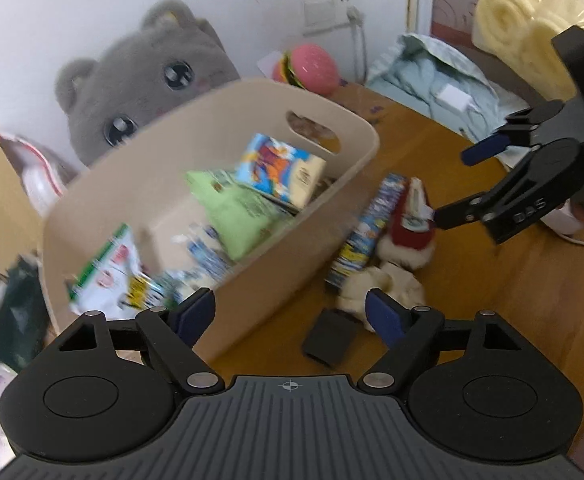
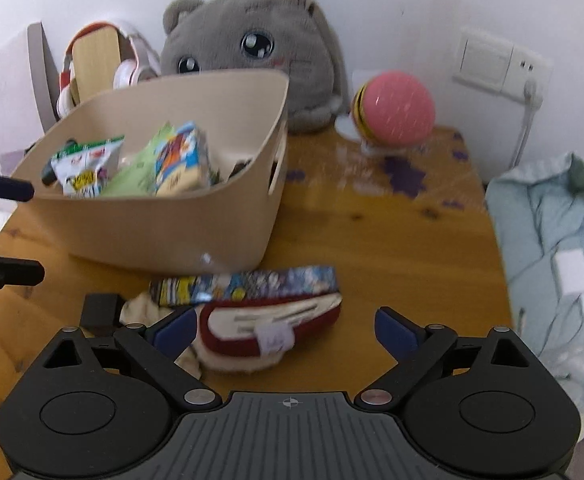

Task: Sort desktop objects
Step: 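Move both tools back over the table toward the black cube and red hair clip, then grasp the black cube with the left tool while the right tool grasps the red-and-white hair clip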

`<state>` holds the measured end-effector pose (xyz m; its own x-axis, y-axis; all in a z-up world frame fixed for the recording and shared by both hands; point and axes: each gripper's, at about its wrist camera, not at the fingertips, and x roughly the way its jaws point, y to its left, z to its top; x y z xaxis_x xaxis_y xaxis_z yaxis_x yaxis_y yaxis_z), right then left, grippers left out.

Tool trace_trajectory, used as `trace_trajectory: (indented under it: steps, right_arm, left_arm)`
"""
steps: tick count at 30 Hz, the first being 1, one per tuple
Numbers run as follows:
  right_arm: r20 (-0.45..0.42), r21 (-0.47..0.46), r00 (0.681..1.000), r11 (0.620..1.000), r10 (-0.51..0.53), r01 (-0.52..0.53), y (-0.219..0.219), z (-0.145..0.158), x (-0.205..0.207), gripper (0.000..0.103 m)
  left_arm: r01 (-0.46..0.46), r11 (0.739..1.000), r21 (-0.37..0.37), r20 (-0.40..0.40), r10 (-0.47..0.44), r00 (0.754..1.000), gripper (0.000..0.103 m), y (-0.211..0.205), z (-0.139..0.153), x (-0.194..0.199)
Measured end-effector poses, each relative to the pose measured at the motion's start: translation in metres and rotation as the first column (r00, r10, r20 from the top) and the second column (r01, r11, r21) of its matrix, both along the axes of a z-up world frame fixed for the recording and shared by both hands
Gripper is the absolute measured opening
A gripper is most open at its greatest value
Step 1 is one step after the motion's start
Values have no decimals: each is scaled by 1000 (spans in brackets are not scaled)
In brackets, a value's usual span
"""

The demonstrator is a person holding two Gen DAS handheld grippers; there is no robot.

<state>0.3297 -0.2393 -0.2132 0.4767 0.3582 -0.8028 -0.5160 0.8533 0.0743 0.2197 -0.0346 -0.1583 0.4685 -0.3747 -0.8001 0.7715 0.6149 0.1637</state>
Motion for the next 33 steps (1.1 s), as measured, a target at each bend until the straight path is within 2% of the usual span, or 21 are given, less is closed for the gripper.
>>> trace_trajectory:
  steps: [4,8,12,16,20,27,28,30,32,33]
  right_arm:
    - [-51,10,998,999,-45,45,6,-10,-2,97]
    - [-105,31,987,992,-122,125,8,-18,3,97]
    - [-160,65,962,970,-221,234,8,-23,14,97]
    - [-199,52,937,952,-286,301,12,-29,24,94]
    - [-237,23,923,948,-304,318,19,-39,33,94]
    - [-247,-11,927,958,-281,287,32,-47,37,94]
    - [-245,-13,930,960,-274,279,32,-48,37,92]
    - [-249,-4,933,963,-260,268,31,-47,37,85]
    - [-260,20,932,963,-253,267,30,-46,36,73]
    - [-265,29,931,964,-249,266,30,-45,36,70]
  left_arm:
    - [15,1000,-13,-30,-16,999,84,-1,-6,-10]
    - [33,999,27,-54,-32,998,84,-4,-21,-14]
    - [19,999,40,-83,-16,996,84,-4,-37,-7]
    - [2,998,61,-114,5,993,84,-5,-54,4]
    - [-2,998,70,-133,11,991,84,-8,-68,13]
    - [-8,998,69,-166,19,986,83,-12,-86,27]
    - [-10,998,65,-171,21,985,83,-12,-87,29]
    - [-10,999,48,-184,19,983,74,-11,-89,31]
    - [-9,999,39,-209,17,978,60,-11,-92,34]
    - [-8,999,41,-218,17,976,58,-12,-94,35]
